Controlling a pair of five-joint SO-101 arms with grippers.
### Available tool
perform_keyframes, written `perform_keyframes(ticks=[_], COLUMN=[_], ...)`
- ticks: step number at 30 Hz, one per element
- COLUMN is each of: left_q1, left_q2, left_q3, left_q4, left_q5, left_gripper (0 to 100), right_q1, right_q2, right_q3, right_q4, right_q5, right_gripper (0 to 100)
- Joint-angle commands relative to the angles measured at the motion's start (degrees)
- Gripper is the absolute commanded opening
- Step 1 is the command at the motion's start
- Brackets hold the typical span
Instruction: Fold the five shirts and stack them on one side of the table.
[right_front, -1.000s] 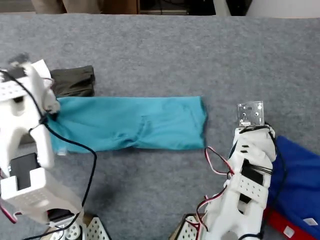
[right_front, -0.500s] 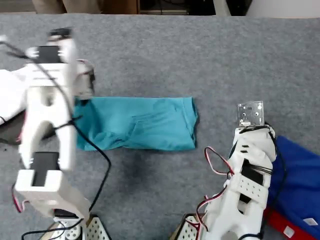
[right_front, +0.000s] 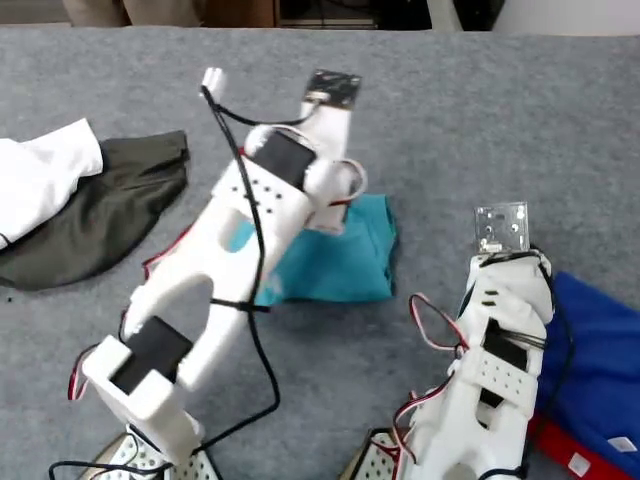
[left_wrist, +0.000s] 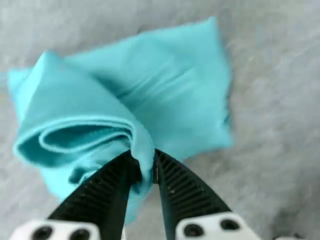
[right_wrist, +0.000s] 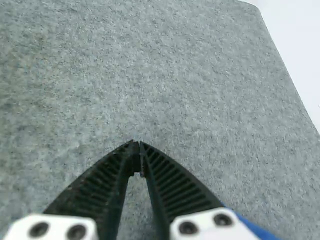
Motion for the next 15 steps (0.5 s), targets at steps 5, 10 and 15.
perform_keyframes(ticks=[5, 10, 15], left_q1=[3.7, 5.2, 5.2], left_q2=[6.0, 11.0, 17.3], left_q3=[-2.9, -6.8, -15.2], left_q4=[-10.0, -10.7, -10.5], left_q5=[0.5, 0.6, 4.6], left_gripper=[2, 2, 2], right_q1=[0.7, 0.7, 0.7], right_q2=[0.0, 0.0, 0.0], right_q3=[0.1, 0.1, 0.1], right_q4=[-1.4, -1.4, -1.4], right_q5=[-0.6, -0.6, -0.6], right_gripper=[0.5, 0.5, 0.5])
